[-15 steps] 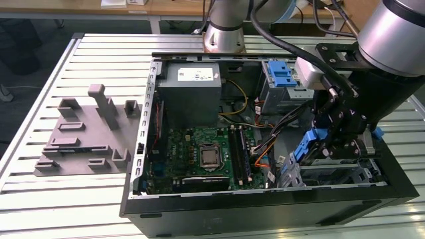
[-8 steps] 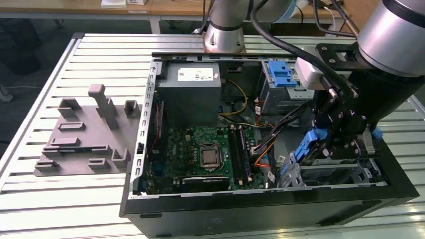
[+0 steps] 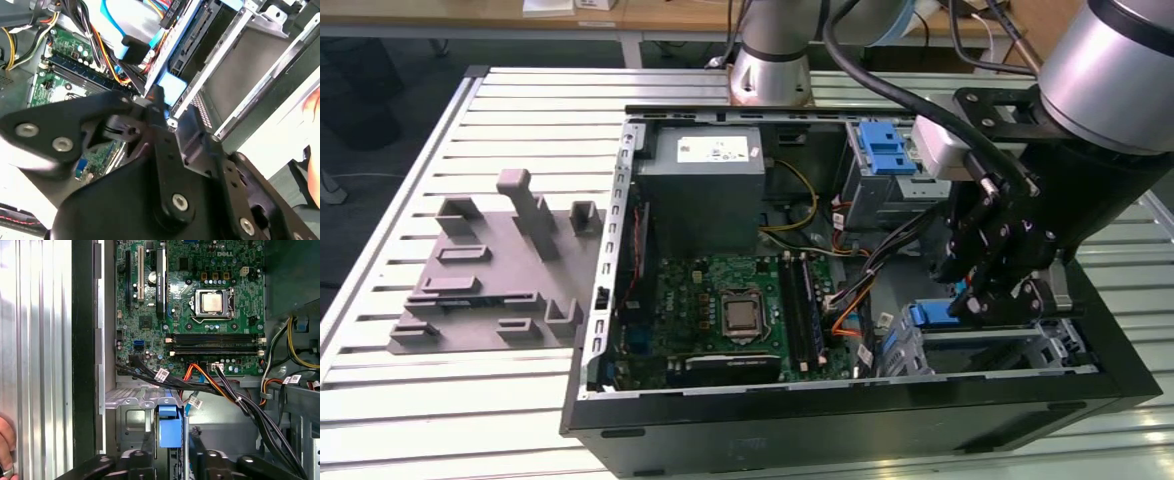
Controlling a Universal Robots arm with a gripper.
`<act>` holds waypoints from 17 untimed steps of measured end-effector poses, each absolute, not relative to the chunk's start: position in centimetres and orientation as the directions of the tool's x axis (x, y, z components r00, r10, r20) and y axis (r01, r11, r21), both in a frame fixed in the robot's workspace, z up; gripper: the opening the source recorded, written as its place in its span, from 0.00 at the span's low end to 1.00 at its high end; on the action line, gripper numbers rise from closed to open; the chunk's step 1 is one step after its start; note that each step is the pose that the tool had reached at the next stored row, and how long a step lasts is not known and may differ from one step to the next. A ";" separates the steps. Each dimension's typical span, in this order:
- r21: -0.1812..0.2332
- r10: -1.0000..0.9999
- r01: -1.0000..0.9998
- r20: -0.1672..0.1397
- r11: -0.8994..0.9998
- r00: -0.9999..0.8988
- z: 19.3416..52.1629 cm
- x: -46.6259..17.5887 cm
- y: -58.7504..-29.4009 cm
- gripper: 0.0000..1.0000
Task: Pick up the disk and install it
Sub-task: 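Insert the disk into the insertion slot, then insert the first disk wire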
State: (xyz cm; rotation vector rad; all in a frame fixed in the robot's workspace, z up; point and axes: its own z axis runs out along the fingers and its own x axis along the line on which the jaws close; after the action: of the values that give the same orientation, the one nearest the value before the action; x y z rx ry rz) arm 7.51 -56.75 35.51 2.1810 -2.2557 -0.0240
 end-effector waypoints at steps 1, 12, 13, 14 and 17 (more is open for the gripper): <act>0.014 -0.999 -0.999 -0.008 0.034 -0.034 35.5 7.5 -56.8 0.36; 0.014 -0.999 -0.999 -0.008 0.034 -0.034 35.5 7.5 -56.8 0.11; 0.014 -0.999 -0.999 -0.008 0.034 -0.034 35.5 7.5 -56.8 0.11; 0.014 -0.999 -0.999 -0.008 0.034 -0.034 35.5 7.5 -56.8 0.11; 0.014 -0.999 -0.999 -0.008 0.034 -0.034 35.5 7.5 -56.8 0.11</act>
State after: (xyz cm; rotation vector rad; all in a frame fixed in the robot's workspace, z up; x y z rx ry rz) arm 7.51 -56.75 35.47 2.1810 -2.2558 -0.0242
